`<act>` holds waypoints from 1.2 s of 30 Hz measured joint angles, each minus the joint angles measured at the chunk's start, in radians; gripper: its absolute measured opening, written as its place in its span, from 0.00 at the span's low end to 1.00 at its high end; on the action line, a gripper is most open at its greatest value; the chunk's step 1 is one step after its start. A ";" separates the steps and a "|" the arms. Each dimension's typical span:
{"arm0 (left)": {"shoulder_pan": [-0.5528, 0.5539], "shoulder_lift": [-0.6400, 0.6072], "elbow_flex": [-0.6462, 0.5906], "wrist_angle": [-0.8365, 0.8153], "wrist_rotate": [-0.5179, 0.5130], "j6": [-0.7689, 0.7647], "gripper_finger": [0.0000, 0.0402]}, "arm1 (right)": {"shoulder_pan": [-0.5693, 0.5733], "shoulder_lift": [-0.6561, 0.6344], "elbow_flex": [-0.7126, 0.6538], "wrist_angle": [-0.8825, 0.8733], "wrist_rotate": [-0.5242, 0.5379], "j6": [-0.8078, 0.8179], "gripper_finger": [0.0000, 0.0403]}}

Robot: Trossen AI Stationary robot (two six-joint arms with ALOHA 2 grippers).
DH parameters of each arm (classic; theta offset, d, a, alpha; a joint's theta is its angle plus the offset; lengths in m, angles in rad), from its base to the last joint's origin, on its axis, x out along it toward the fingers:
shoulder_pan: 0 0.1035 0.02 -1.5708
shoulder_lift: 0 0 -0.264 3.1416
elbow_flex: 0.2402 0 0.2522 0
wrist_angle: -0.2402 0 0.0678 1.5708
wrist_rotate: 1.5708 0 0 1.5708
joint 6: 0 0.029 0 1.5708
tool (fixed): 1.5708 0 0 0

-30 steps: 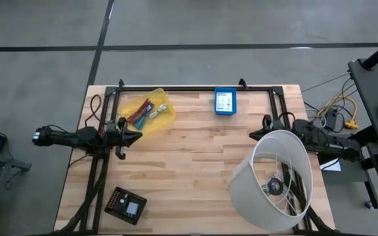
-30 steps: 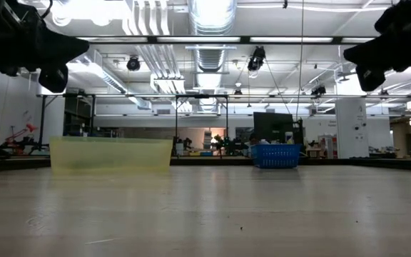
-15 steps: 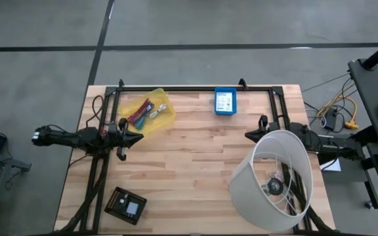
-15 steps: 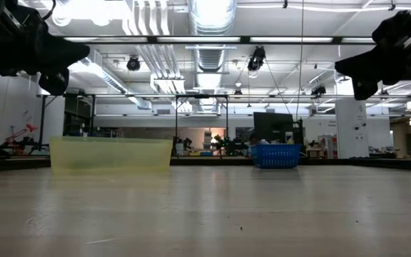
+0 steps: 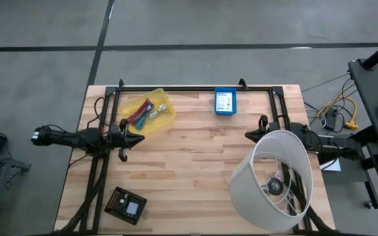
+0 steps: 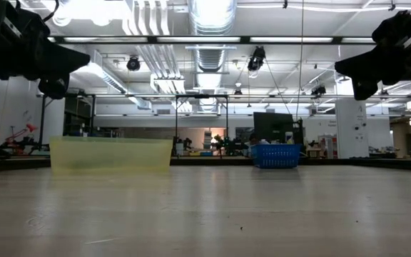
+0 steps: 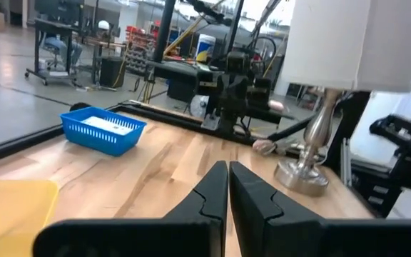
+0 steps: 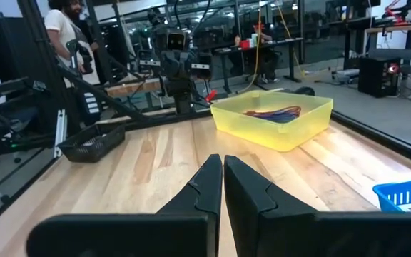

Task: Pick and place items into bin
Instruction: Return to Home Position

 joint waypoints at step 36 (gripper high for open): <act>0.000 0.120 0.000 0.017 -0.003 0.044 0.00 | 0.000 0.000 0.000 0.000 0.003 -0.042 0.02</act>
